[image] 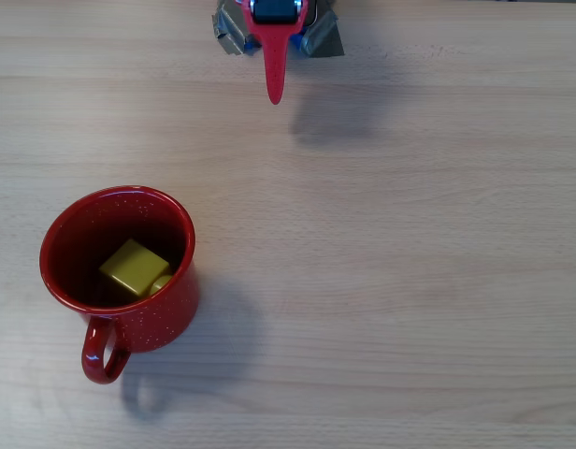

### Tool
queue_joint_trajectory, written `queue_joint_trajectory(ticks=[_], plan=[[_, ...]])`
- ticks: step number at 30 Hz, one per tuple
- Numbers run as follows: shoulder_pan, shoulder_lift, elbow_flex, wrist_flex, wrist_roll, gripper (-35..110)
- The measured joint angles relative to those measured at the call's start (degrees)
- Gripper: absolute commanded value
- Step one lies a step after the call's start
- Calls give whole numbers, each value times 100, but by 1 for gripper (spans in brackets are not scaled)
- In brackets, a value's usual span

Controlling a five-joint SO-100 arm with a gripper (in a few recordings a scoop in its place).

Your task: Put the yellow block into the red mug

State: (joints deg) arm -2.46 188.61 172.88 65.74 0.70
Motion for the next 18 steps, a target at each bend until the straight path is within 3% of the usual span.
queue_joint_trajectory(ticks=[18], plan=[[0, 0, 0, 0, 53, 0]])
